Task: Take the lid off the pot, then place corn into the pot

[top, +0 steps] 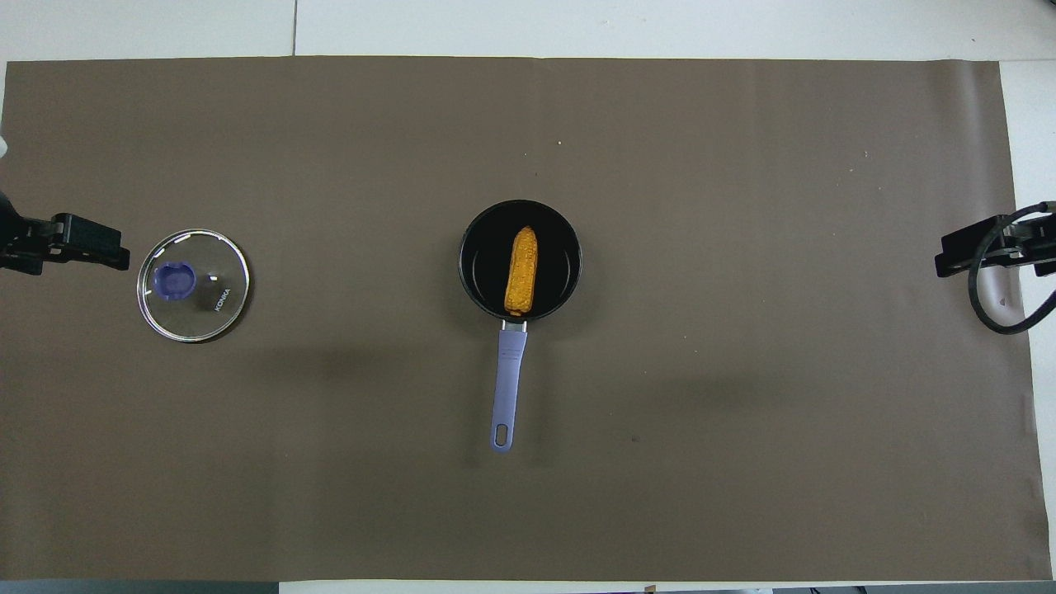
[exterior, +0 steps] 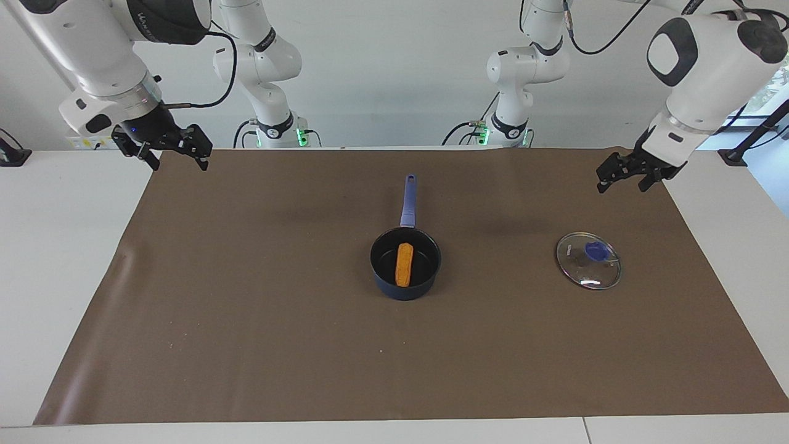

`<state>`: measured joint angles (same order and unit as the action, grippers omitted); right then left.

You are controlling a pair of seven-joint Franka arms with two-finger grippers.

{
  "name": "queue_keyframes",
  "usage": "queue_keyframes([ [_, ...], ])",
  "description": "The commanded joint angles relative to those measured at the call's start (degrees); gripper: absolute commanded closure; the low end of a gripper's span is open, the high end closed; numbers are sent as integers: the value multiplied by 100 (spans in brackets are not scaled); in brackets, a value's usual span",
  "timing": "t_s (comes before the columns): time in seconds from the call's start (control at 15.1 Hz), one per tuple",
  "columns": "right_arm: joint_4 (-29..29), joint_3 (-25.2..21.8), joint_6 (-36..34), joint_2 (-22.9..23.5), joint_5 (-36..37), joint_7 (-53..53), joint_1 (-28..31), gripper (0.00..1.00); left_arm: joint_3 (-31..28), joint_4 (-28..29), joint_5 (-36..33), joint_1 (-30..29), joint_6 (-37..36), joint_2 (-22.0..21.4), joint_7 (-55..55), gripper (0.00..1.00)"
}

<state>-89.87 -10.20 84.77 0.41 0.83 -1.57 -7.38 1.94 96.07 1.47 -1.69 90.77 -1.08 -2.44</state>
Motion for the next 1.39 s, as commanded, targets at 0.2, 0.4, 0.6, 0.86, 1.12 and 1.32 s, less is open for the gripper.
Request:
queue_keyframes([
  [0.2, 67, 115, 31, 91, -100, -63, 263, 0, -36, 1177, -77, 169, 465, -788, 129, 0],
  [0.4, -143, 141, 258, 21, -109, -63, 263, 0, -89, 515, -137, 370, 34, -421, 279, 0],
  [0.6, -145, 168, 277, 29, -109, -63, 272, 0, -54, -351, -270, 432, -648, -85, 279, 0],
  [0.86, -127, 168, 260, 38, -100, -63, 272, 0, -36, -124, -218, 345, -421, -181, 288, 0],
  [1.12, -101, 159, 225, 73, -118, -98, 272, 0, -36, -9, -191, 335, -279, -234, 279, 0],
  [1.32, -83, 159, 224, 82, -161, -98, 255, 0, -45, 0, -156, 327, -262, -234, 253, 0],
])
